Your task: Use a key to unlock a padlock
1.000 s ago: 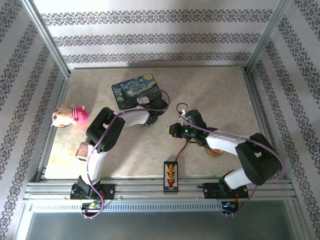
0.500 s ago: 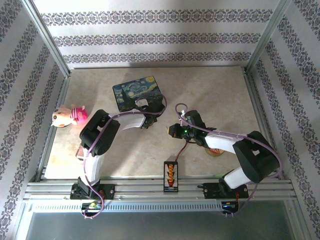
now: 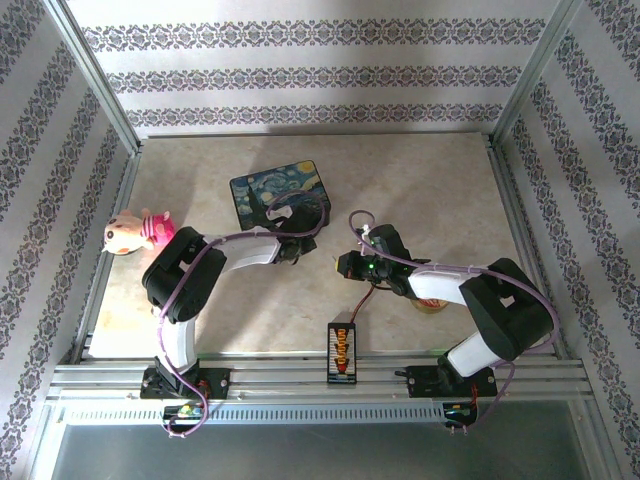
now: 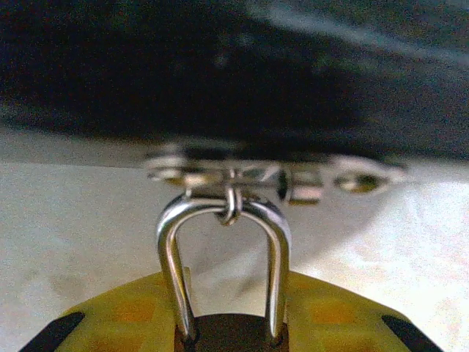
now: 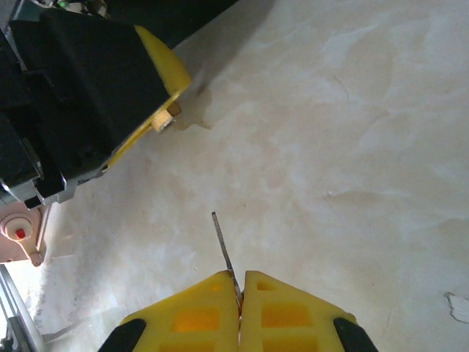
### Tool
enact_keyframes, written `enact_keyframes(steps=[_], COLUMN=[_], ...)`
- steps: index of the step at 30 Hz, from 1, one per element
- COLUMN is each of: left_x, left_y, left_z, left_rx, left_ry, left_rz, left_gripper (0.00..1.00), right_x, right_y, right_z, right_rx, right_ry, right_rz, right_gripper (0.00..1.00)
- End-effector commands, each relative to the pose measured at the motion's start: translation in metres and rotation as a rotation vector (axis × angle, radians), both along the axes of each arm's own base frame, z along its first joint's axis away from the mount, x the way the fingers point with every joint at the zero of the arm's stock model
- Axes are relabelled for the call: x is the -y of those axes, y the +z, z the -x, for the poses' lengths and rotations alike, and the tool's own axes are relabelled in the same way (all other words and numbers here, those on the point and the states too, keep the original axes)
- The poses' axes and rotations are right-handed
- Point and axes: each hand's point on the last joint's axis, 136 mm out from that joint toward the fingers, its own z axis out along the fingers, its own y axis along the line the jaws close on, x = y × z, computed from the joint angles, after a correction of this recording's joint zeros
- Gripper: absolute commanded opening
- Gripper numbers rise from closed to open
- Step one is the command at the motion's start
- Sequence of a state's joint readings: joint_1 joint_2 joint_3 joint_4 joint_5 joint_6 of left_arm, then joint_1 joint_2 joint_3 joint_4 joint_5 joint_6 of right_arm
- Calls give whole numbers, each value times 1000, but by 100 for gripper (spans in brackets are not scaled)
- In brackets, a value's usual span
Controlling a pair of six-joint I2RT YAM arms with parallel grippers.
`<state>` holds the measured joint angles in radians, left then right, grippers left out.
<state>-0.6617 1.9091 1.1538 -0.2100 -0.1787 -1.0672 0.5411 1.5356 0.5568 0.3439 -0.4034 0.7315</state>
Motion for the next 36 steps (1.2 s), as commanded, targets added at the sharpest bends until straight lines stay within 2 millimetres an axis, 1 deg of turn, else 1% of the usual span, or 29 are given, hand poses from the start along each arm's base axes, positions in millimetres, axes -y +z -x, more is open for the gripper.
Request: enact_keyframes(steps=[1,9,14,20,28,36], left_x=[38,51,57,65,63,63], left_y=[1,3,0,-1,6,5], left_z=[22,22,24,22,15,14], left_rx=[-35,-43,-68,-88,-62,-65], left_ry=[-55,-76,-93,-102,-91,-82], left_rz=[120,162,186,243,275,315], left_gripper=[23,24,24,24,24,24], right_x=[0,5,2,-1,-5,-8], right_y=[-5,-12,-15,-19,-21,-21], right_z=[1,10,17,18,18,17], right_rx=[4,0,47,117,163,182], right_ry=[-12,-28,-26,-33,-57,-64], right_rz=[6,21,66,94,92,95], right_gripper=[0,0,0,0,0,0])
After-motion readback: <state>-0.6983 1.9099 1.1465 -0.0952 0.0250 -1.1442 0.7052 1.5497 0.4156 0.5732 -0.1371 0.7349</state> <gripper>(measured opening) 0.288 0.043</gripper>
